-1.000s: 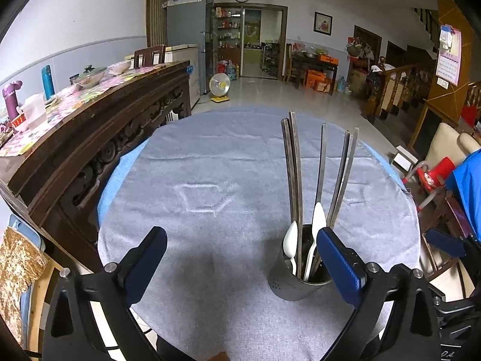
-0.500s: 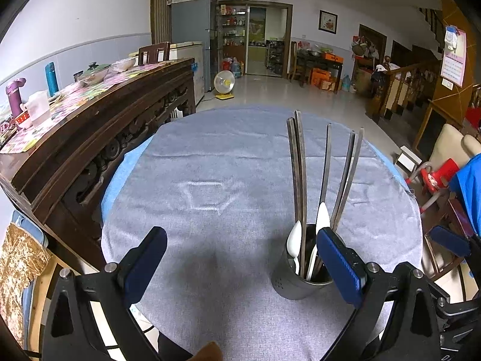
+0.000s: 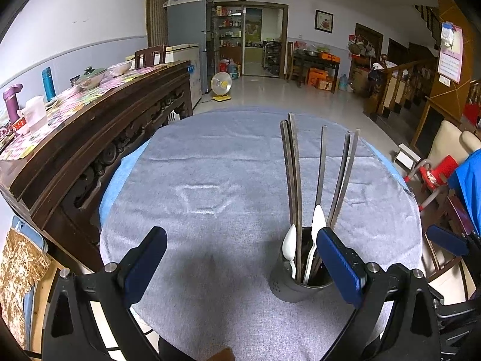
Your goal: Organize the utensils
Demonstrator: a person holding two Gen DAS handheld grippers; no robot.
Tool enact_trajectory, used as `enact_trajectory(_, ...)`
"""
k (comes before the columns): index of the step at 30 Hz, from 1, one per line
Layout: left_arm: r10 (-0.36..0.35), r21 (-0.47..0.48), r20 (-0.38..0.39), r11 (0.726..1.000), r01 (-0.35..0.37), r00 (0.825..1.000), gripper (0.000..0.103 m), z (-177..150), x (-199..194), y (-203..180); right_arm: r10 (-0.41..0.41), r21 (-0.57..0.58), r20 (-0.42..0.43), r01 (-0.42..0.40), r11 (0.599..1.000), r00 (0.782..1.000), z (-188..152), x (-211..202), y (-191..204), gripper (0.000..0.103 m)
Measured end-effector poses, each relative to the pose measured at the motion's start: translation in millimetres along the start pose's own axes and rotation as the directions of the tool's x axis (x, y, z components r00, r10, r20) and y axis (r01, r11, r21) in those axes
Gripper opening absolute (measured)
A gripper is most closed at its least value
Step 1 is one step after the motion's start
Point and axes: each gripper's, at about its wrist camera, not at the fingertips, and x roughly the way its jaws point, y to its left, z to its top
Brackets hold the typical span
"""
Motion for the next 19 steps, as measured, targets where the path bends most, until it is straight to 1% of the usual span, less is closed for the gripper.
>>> enact_trajectory(16,-0.018,0.049,-0.016,0.999,0.019,1.0,0.099,2.4,8.2,-12.6,0.009,0.009,-0.015,-0.009,1.0,1.0,2.7,13.4,-7.6,0.091)
enact_trajectory(19,-0.016,0.052,-0.007,0.998,0.016,1.0,0.099,2.6,8.1,-13.7,0.01,0.013,-0.016,-0.009,1.0,1.0,2.5,15.4,-9.3,0.091)
